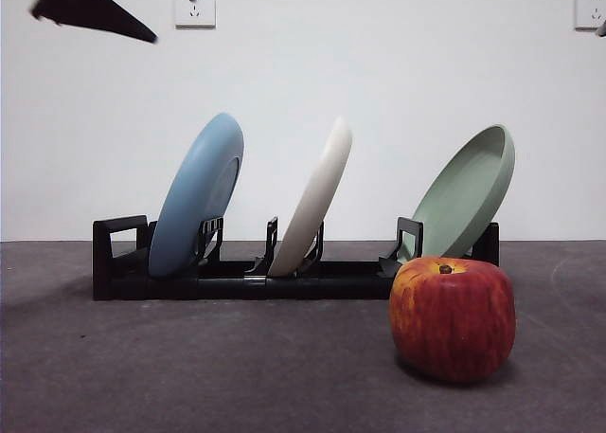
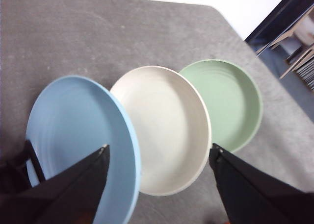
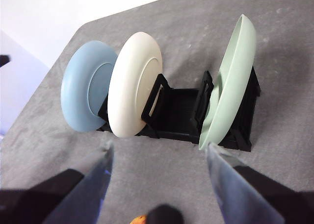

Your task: Take the blue plate from the plate rack,put the plate on the table,take the apple from the table,put the apple in the plate

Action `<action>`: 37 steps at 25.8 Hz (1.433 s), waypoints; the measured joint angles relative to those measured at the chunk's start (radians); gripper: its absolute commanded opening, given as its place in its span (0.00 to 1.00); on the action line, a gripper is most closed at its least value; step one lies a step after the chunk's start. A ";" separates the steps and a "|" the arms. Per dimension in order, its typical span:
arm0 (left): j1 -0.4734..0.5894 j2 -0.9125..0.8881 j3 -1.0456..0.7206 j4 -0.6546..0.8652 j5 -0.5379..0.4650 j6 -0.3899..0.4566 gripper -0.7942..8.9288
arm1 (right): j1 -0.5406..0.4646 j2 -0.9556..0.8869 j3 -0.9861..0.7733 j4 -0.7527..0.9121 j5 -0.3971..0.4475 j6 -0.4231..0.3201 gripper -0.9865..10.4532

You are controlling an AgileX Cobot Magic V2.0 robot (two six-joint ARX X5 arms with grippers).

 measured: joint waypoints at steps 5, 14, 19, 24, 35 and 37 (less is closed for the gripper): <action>-0.032 0.136 0.079 -0.021 -0.040 0.018 0.44 | 0.000 0.000 0.000 0.000 0.000 0.000 0.37; -0.067 0.269 0.085 -0.021 -0.083 0.025 0.44 | 0.000 0.000 0.000 0.000 0.000 0.000 0.37; -0.077 0.272 0.085 -0.021 -0.115 0.037 0.28 | 0.000 0.000 0.000 0.000 0.000 0.000 0.37; -0.084 0.272 0.085 -0.022 -0.114 0.062 0.11 | 0.000 0.000 0.000 0.000 0.000 0.000 0.36; -0.091 0.271 0.093 -0.040 -0.056 0.067 0.07 | 0.000 0.000 0.000 0.000 0.000 0.000 0.36; -0.090 0.274 0.118 -0.076 -0.037 0.067 0.07 | 0.000 0.000 0.000 0.000 0.000 0.000 0.36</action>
